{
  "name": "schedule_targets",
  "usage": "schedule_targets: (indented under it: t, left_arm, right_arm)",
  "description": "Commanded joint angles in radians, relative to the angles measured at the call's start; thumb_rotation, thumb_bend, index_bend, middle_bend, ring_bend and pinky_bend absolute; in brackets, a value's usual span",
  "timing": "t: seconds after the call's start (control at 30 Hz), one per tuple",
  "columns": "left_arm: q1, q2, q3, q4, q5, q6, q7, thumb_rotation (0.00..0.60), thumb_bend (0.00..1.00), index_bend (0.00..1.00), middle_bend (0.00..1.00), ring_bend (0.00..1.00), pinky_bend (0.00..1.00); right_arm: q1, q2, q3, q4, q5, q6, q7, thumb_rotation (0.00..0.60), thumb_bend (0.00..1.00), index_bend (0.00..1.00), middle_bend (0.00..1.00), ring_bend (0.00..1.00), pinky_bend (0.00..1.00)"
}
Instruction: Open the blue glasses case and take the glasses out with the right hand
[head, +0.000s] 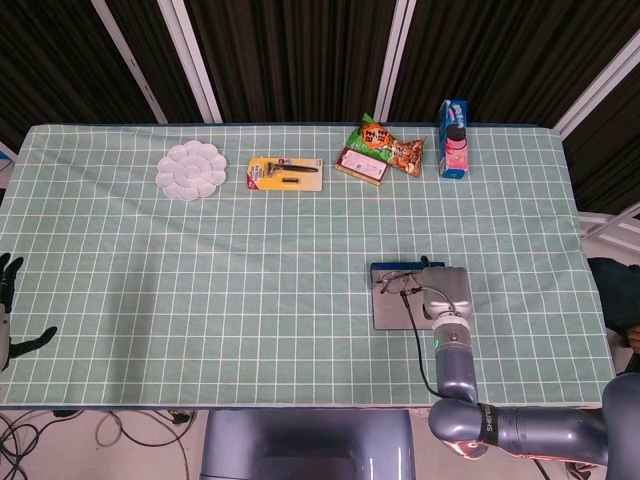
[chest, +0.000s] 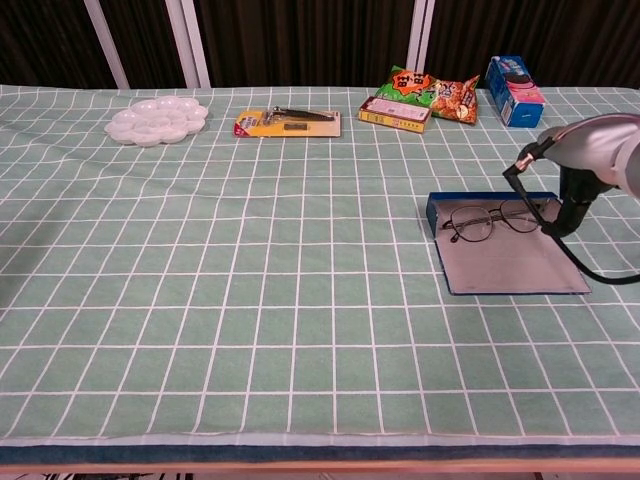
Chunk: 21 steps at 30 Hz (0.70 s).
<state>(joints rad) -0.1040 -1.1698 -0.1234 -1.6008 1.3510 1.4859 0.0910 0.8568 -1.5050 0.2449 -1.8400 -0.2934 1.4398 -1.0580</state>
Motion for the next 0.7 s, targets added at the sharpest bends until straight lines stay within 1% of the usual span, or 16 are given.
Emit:
schedule_targets:
  t: [0.03, 0.17, 0.23, 0.3, 0.53, 0.7]
  left_arm:
    - [0.001, -0.006, 0.002, 0.008, 0.007, 0.008, 0.009, 0.600, 0.02, 0.00, 0.00, 0.00, 0.00]
    - [0.003, -0.012, 0.001, 0.018, 0.008, 0.016, 0.017, 0.600, 0.02, 0.00, 0.00, 0.00, 0.00]
    - [0.004, -0.015, 0.000, 0.023, 0.007, 0.019, 0.023, 0.600, 0.02, 0.00, 0.00, 0.00, 0.00]
    - [0.004, -0.018, 0.001, 0.030, 0.010, 0.023, 0.030, 0.600, 0.02, 0.00, 0.00, 0.00, 0.00]
    - [0.006, -0.036, 0.004, 0.069, 0.039, 0.049, 0.034, 0.600, 0.02, 0.00, 0.00, 0.00, 0.00]
    - [0.008, -0.049, 0.001, 0.094, 0.044, 0.062, 0.034, 0.600, 0.02, 0.00, 0.00, 0.00, 0.00]
  right_arm:
    - [-0.007, 0.023, 0.013, -0.011, -0.053, -0.011, 0.043, 0.600, 0.32, 0.22, 0.95, 0.99, 0.92]
    - [-0.009, 0.035, 0.034, 0.006, -0.073, -0.047, 0.086, 0.600, 0.30, 0.27, 0.96, 1.00, 0.93]
    - [-0.010, 0.040, 0.051, 0.020, -0.065, -0.074, 0.111, 0.600, 0.28, 0.33, 0.97, 1.00, 0.94]
    - [-0.010, 0.046, 0.071, 0.041, -0.052, -0.109, 0.139, 0.600, 0.28, 0.35, 0.98, 1.00, 0.94]
    - [-0.001, 0.072, 0.095, 0.100, -0.006, -0.243, 0.194, 0.600, 0.29, 0.36, 0.98, 1.00, 0.94]
    - [0.015, 0.075, 0.098, 0.152, 0.022, -0.311, 0.216, 0.600, 0.34, 0.37, 0.98, 1.00, 0.94]
